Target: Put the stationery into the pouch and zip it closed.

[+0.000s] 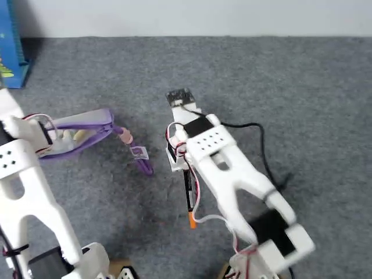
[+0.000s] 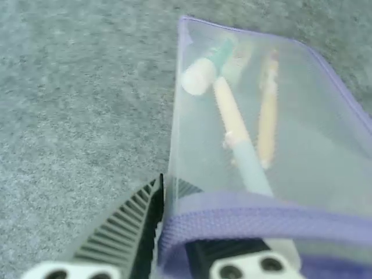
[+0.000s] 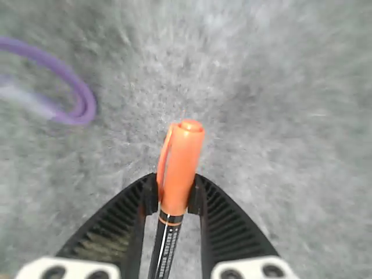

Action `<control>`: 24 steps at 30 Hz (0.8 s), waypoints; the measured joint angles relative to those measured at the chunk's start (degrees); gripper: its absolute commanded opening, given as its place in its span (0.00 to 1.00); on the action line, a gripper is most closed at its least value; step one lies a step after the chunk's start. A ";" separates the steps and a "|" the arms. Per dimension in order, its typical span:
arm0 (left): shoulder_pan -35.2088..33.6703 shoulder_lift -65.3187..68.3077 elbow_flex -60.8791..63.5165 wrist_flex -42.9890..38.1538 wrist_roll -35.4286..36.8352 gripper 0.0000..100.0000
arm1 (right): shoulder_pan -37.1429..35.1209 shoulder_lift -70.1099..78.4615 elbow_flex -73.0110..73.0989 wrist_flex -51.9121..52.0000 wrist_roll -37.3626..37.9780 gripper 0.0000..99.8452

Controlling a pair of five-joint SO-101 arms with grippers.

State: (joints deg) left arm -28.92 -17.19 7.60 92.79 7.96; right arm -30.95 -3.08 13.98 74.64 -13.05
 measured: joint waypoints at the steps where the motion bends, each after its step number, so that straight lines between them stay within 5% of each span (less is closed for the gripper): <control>1: 1.05 0.00 0.00 0.26 0.00 0.01 | 0.18 -2.64 0.00 1.05 0.00 0.01; 12: 12.75 0.00 0.00 3.08 0.26 0.01 | -0.18 -28.22 2.55 4.31 2.46 0.01; 24: 19.34 -2.81 -6.15 6.59 0.26 0.01 | -0.18 -54.59 18.02 -10.20 3.52 0.01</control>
State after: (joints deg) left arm -9.58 -20.00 1.45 99.38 8.22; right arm -31.12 -57.67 32.00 64.44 -9.54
